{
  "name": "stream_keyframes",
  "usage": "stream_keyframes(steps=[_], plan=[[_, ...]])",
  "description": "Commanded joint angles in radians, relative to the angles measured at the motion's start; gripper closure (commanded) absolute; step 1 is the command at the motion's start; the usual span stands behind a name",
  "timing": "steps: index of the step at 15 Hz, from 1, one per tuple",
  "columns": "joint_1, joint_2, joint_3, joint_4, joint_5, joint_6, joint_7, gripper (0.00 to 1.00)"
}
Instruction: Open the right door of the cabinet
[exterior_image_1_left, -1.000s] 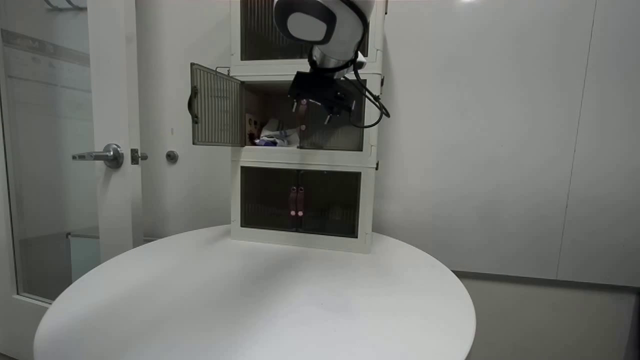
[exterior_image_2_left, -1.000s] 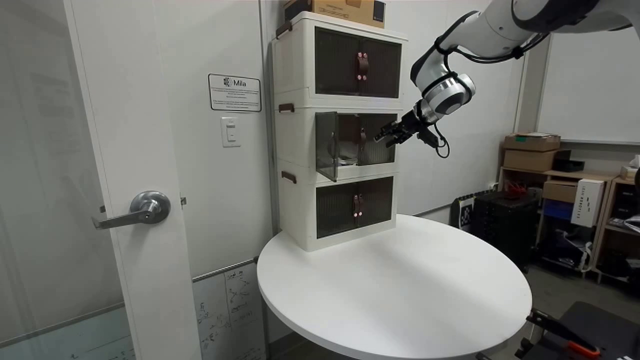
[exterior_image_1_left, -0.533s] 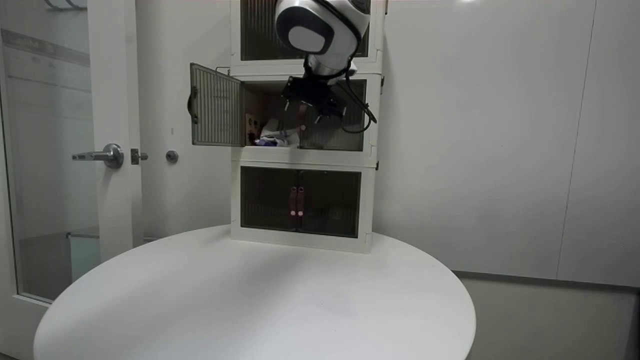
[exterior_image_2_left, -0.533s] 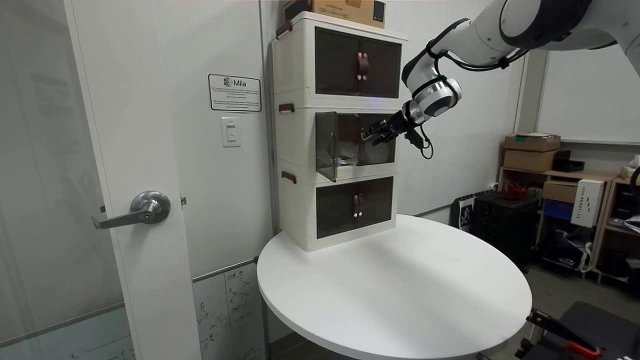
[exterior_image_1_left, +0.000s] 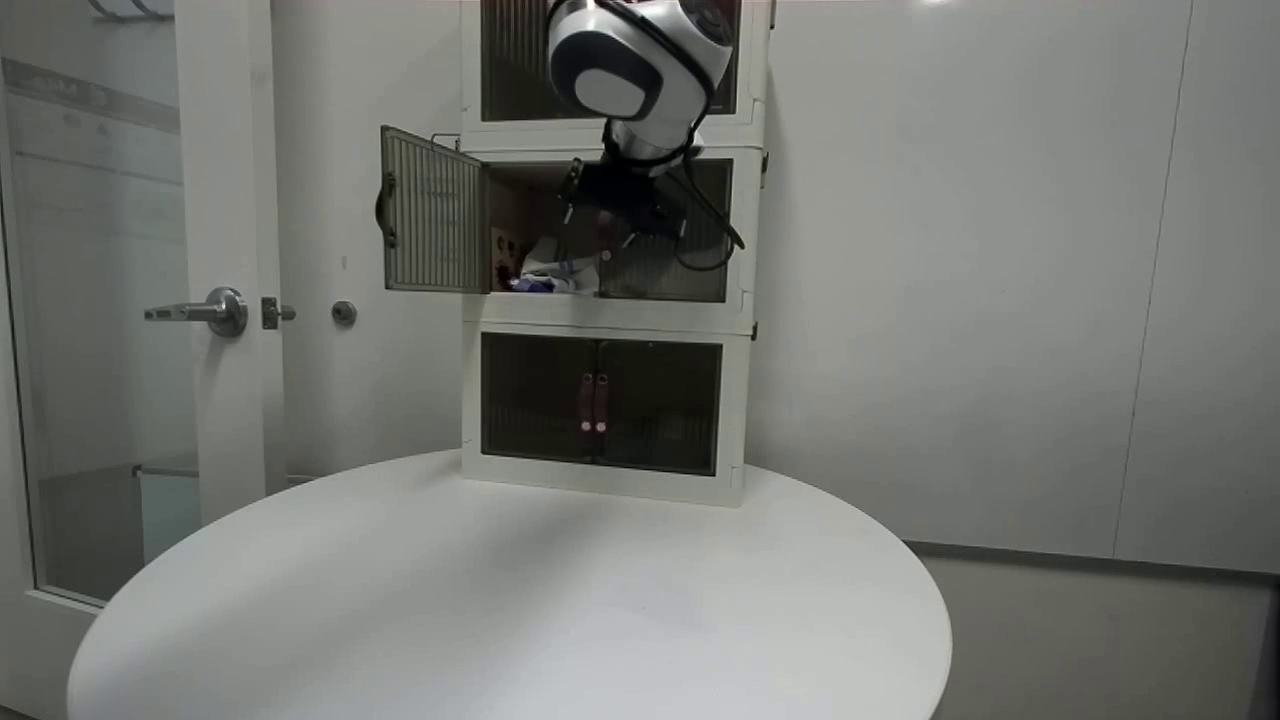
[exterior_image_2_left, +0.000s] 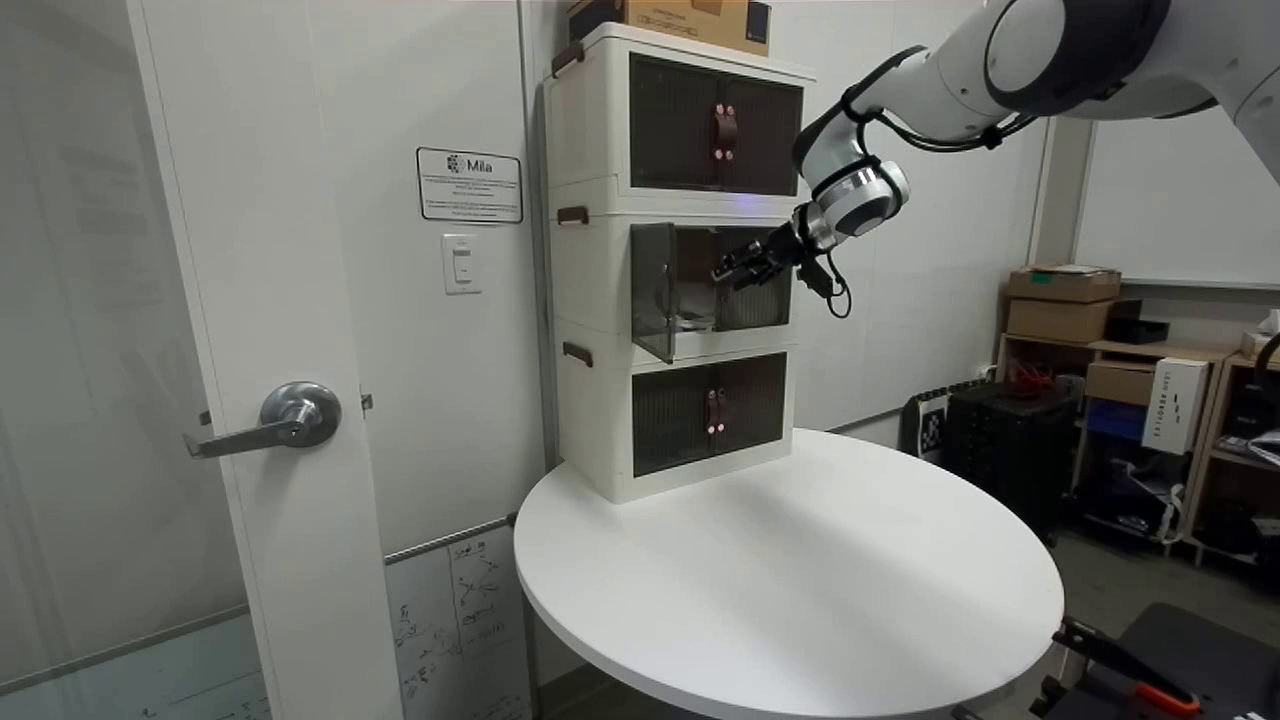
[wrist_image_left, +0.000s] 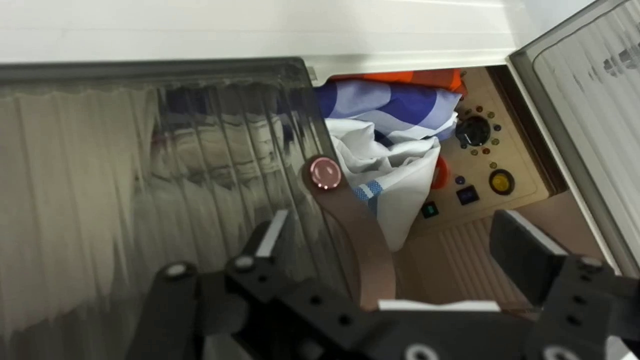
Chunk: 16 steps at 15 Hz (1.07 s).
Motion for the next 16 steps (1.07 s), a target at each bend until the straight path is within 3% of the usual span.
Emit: stream_keyframes(steps=[1, 7, 16], plan=[[-0.006, 0.027, 0.018, 0.05, 0.001, -0.022, -0.039, 0.0], [-0.008, 0.014, 0.033, 0.016, 0.012, -0.042, -0.052, 0.0], [-0.005, -0.056, 0.029, -0.134, -0.007, -0.108, -0.11, 0.0]])
